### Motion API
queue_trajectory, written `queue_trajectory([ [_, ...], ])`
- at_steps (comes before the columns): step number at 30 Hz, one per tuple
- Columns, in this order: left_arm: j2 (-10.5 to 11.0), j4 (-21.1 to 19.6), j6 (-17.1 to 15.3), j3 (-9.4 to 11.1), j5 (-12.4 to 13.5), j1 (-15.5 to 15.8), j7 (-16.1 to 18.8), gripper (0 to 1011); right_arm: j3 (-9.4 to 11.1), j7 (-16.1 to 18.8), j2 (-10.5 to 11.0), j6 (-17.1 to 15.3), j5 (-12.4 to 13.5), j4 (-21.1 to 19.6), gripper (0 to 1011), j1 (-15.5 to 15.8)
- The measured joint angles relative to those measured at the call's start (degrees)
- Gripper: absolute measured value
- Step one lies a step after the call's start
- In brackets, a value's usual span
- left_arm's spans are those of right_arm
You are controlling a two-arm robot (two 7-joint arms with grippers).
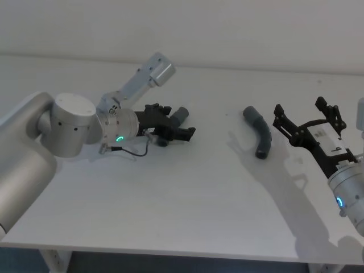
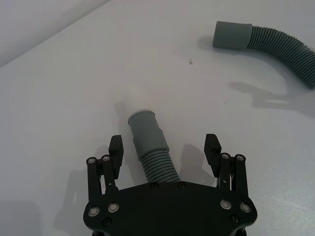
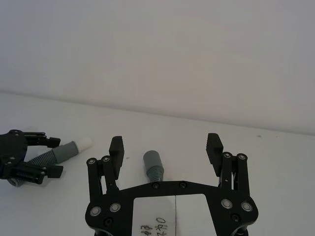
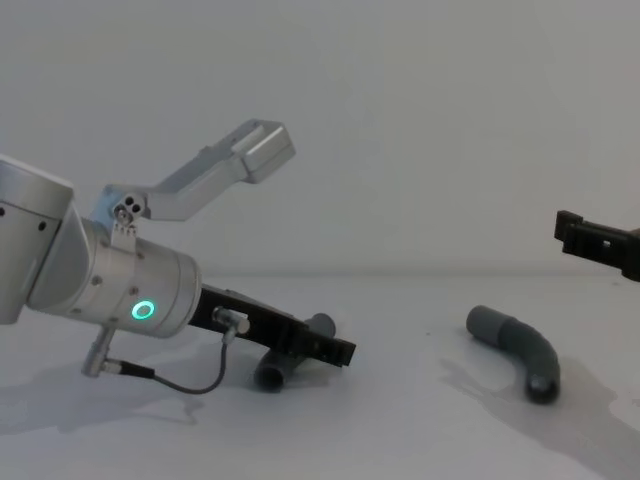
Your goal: Use both hands to pick up one end of the pipe from the table, align the ends, and insert them.
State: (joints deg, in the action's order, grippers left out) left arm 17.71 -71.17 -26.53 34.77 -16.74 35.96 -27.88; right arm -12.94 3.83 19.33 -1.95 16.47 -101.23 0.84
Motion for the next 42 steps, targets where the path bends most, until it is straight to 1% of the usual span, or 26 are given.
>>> queue_trajectory([
  [2, -0.11, 0.32, 0.05, 0.06, 0.08, 0.19, -0.14, 994, 0.0, 0.0, 0.0, 0.0, 0.0, 0.0, 1001, 0.0],
  [8, -0.47, 1.28, 0.24, 0.24, 0.33, 0.74, -0.53, 879, 0.0, 0.0, 0.0, 0.0, 0.0, 0.0, 1001, 0.0],
  [9, -0.54, 1.47, 0.26, 0.28, 0.38, 0.85, -0.61, 830, 0.0, 0.0, 0.0, 0.0, 0.0, 0.0, 1001, 0.0],
  [10, -0.56, 1.54, 0.28, 0.29, 0.4, 0.89, -0.64, 821, 0.0, 0.0, 0.0, 0.0, 0.0, 0.0, 1001, 0.0],
  [11, -0.58, 1.61, 0.29, 0.3, 0.42, 0.92, -0.66, 796, 0.0, 0.0, 0.0, 0.0, 0.0, 0.0, 1001, 0.0],
  [12, -0.63, 1.75, 0.31, 0.32, 0.46, 1.01, -0.71, 745, 0.0, 0.0, 0.0, 0.0, 0.0, 0.0, 1001, 0.0],
  [14, -0.67, 1.88, 0.34, 0.34, 0.48, 1.06, -0.76, 705, 0.0, 0.0, 0.0, 0.0, 0.0, 0.0, 1001, 0.0],
  [15, -0.69, 1.98, 0.36, 0.37, 0.5, 1.12, -0.81, 648, 0.0, 0.0, 0.0, 0.0, 0.0, 0.0, 1001, 0.0],
  [16, -0.69, 1.98, 0.36, 0.37, 0.5, 1.12, -0.81, 637, 0.0, 0.0, 0.0, 0.0, 0.0, 0.0, 1001, 0.0],
  [18, -0.79, 2.16, 0.39, 0.4, 0.54, 1.23, -0.87, 568, 0.0, 0.0, 0.0, 0.0, 0.0, 0.0, 1001, 0.0],
  [19, -0.8, 2.19, 0.4, 0.41, 0.55, 1.25, -0.88, 568, 0.0, 0.0, 0.0, 0.0, 0.0, 0.0, 1001, 0.0],
  [20, -0.83, 2.23, 0.41, 0.41, 0.56, 1.26, -0.9, 509, 0.0, 0.0, 0.0, 0.0, 0.0, 0.0, 1001, 0.0],
  [21, -0.84, 2.27, 0.41, 0.42, 0.57, 1.29, -0.91, 497, 0.0, 0.0, 0.0, 0.0, 0.0, 0.0, 1001, 0.0],
  [23, -0.86, 2.36, 0.43, 0.43, 0.59, 1.35, -0.95, 414, 0.0, 0.0, 0.0, 0.0, 0.0, 0.0, 1001, 0.0],
  [25, -0.9, 2.42, 0.45, 0.44, 0.6, 1.39, -0.99, 381, 0.0, 0.0, 0.0, 0.0, 0.0, 0.0, 1001, 0.0],
  [30, -0.95, 2.54, 0.48, 0.46, 0.62, 1.45, -1.03, 360, 0.0, 0.0, 0.0, 0.0, 0.0, 0.0, 1001, 0.0],
  [35, -0.97, 2.62, 0.49, 0.49, 0.66, 1.5, -1.06, 360, 0.0, 0.28, 0.02, -0.08, 0.01, 0.0, 1001, -0.06],
  [39, -0.99, 2.66, 0.49, 0.5, 0.68, 1.52, -1.08, 359, -0.04, 1.13, 0.35, -0.65, 0.13, 0.29, 1001, -0.44],
  [41, -1.0, 2.68, 0.49, 0.51, 0.69, 1.54, -1.09, 359, -0.25, 2.39, 0.92, -1.7, 0.38, 0.75, 1001, -1.1],
  [42, -1.0, 2.68, 0.49, 0.51, 0.69, 1.54, -1.09, 359, -0.25, 2.39, 0.92, -1.7, 0.38, 0.75, 1001, -1.1],
])
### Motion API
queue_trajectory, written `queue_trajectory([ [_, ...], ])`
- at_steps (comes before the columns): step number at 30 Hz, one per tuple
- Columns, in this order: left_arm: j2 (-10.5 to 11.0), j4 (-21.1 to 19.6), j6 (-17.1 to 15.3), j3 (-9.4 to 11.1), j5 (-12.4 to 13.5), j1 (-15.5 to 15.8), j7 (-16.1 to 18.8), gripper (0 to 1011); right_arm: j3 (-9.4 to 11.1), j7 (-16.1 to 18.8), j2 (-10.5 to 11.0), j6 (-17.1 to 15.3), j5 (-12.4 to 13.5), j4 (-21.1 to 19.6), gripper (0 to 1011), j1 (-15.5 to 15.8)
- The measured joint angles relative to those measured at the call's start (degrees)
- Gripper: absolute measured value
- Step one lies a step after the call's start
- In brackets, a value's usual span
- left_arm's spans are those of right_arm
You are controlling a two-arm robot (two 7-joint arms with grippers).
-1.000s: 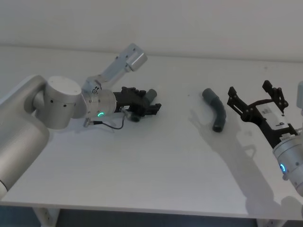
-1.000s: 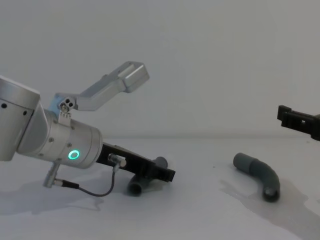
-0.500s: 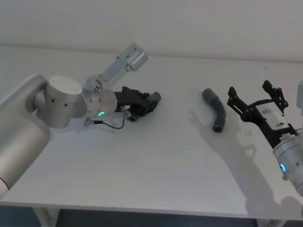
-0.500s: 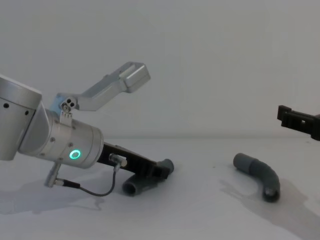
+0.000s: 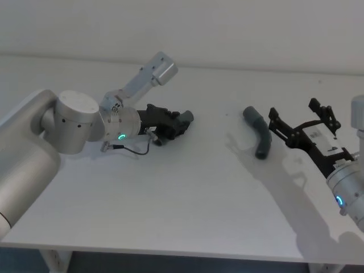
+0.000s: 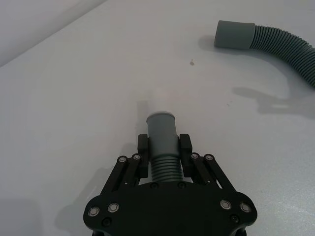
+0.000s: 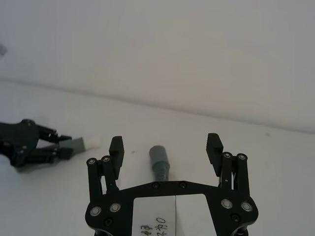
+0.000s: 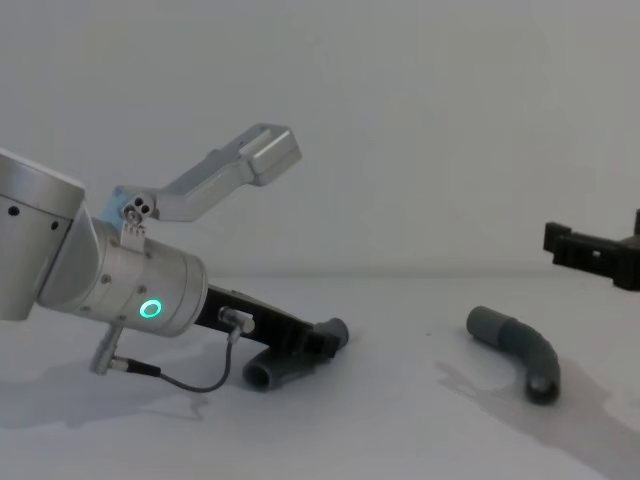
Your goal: Use both hands to pick up one end of the pipe from the table, align the ends, and insert them.
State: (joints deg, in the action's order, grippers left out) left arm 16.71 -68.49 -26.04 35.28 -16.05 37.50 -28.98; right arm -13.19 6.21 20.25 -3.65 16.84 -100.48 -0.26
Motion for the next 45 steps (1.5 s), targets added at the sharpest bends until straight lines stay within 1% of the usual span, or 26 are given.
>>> queue_trajectory([
  [6, -0.02, 0.04, 0.0, 0.0, 0.0, 0.03, -0.02, 359, -0.72, 2.63, 1.18, -3.09, 0.26, 1.51, 1001, -2.0],
  [9, -0.03, 0.05, 0.0, 0.0, 0.0, 0.04, -0.01, 359, -1.14, 3.55, 1.45, -5.01, 0.41, 2.44, 1001, -3.28],
  [10, -0.04, 0.06, 0.0, 0.0, 0.0, 0.04, -0.02, 359, -1.32, 3.89, 1.46, -6.14, 0.49, 2.95, 1001, -3.93],
  [15, -0.05, 0.08, 0.0, 0.0, 0.0, 0.04, -0.02, 359, -1.61, 4.3, 1.11, -8.74, 0.75, 4.07, 1001, -5.34],
  [21, -0.06, 0.08, 0.0, 0.0, -0.01, 0.04, -0.01, 359, -1.97, 4.33, -0.31, -12.52, 1.15, 6.05, 1001, -7.7],
  [26, -0.05, 0.07, -0.01, 0.0, -0.01, 0.04, -0.01, 359, -2.24, 4.38, -1.13, -13.67, 1.16, 7.07, 1001, -8.96],
  [29, -0.04, 0.08, -0.01, 0.0, -0.01, 0.04, -0.01, 360, -2.34, 4.47, -1.34, -13.96, 1.16, 7.35, 1001, -9.29],
  [35, -0.03, 0.08, -0.01, 0.0, -0.01, 0.04, -0.01, 359, -2.72, 5.13, -2.0, -15.51, 1.04, 8.35, 1001, -10.62],
  [45, -0.03, 0.08, -0.01, 0.0, -0.01, 0.04, -0.01, 359, -3.55, 6.21, -1.61, -17.92, 0.13, 9.09, 1001, -12.0],
])
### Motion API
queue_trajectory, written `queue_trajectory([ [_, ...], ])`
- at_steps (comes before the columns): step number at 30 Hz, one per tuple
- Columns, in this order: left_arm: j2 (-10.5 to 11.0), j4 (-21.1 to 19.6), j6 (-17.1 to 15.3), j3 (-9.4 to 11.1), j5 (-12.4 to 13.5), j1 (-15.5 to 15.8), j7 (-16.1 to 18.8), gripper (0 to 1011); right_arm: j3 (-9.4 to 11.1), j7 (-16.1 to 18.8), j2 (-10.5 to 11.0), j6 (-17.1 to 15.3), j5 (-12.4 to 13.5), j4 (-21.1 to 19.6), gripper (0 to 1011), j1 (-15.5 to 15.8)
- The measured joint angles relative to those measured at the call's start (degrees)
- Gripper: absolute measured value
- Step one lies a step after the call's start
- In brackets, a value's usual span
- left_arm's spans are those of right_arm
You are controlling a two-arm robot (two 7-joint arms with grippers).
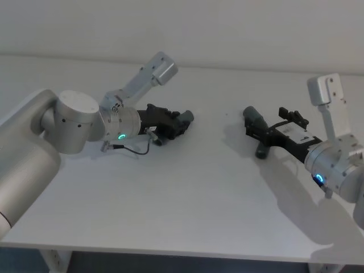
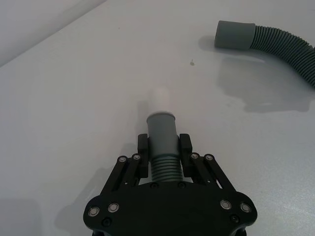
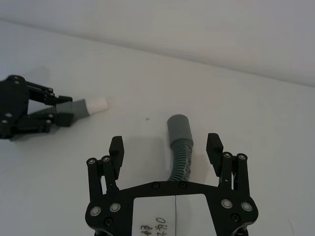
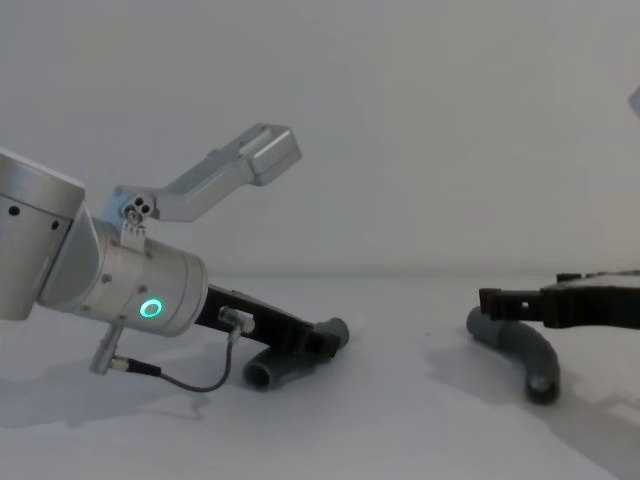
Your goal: Use both hands to pick up one end of the pipe from the table, align the ends, and insert them.
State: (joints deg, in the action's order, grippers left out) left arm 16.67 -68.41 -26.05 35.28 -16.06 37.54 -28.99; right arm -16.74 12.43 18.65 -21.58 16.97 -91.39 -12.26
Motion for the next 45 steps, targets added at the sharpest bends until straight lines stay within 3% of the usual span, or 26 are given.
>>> queue_trajectory([
  [11, 0.0, 0.0, 0.0, 0.0, 0.0, 0.0, 0.0, 359, -0.45, 0.14, 0.54, -3.56, -1.44, 1.14, 1001, -1.42],
  [29, 0.0, 0.0, 0.0, 0.0, 0.0, 0.0, 0.0, 359, 1.43, -2.04, -2.27, -12.5, -0.71, 1.81, 1001, -3.32],
  [45, 0.0, 0.0, 0.0, 0.0, 0.0, 0.0, 0.0, 359, 0.8, -1.61, -3.05, -14.78, -1.43, 2.56, 1001, -4.37],
])
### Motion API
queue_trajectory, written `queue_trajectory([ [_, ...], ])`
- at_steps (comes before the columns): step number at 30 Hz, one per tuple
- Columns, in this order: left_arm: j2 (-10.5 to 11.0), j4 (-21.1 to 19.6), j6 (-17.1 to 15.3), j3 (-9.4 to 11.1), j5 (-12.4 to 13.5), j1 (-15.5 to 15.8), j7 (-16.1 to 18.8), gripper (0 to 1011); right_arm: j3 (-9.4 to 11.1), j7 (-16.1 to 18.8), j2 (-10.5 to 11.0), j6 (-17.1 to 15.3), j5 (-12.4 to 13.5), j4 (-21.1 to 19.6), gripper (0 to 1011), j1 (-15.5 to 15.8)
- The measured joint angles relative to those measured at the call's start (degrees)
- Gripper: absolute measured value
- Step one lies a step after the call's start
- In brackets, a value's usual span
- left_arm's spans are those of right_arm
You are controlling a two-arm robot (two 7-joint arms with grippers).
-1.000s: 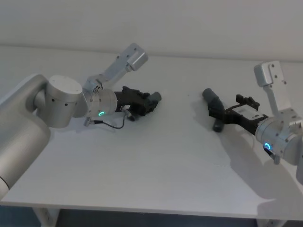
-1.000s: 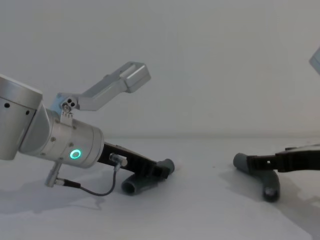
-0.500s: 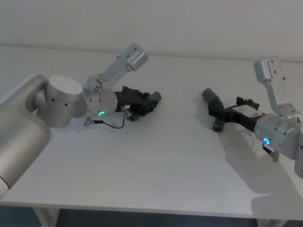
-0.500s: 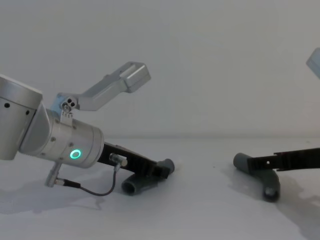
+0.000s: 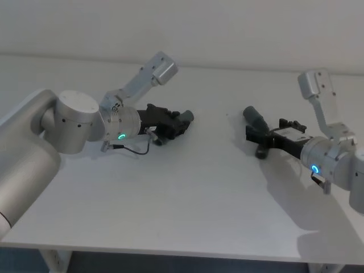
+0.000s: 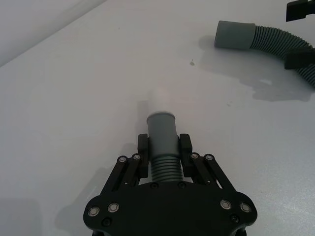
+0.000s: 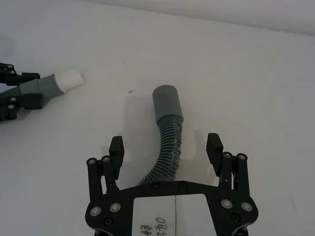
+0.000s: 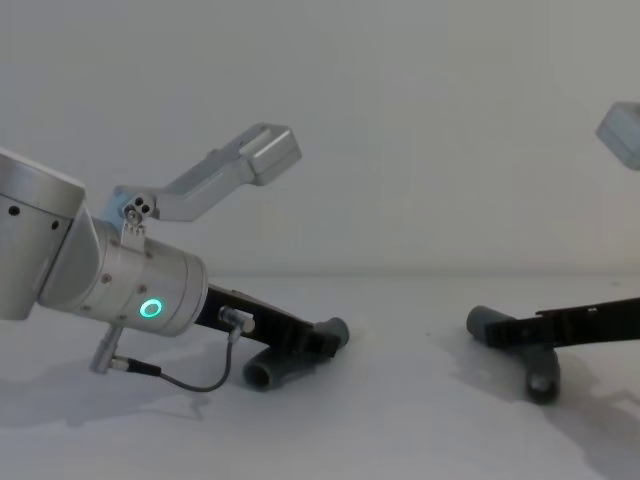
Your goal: Use both hands to pick up one end of the pipe from the table, align the ends, and insert them.
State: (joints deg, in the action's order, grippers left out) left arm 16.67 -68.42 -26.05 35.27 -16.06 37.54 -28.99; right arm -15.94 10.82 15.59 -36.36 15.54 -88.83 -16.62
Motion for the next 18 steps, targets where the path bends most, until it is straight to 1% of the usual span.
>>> queue_trajectory([
  [18, 0.0, 0.0, 0.0, 0.0, 0.0, 0.0, 0.0, 359, -0.6, -0.94, -1.96, -0.17, -1.58, 2.9, 1001, -1.15],
])
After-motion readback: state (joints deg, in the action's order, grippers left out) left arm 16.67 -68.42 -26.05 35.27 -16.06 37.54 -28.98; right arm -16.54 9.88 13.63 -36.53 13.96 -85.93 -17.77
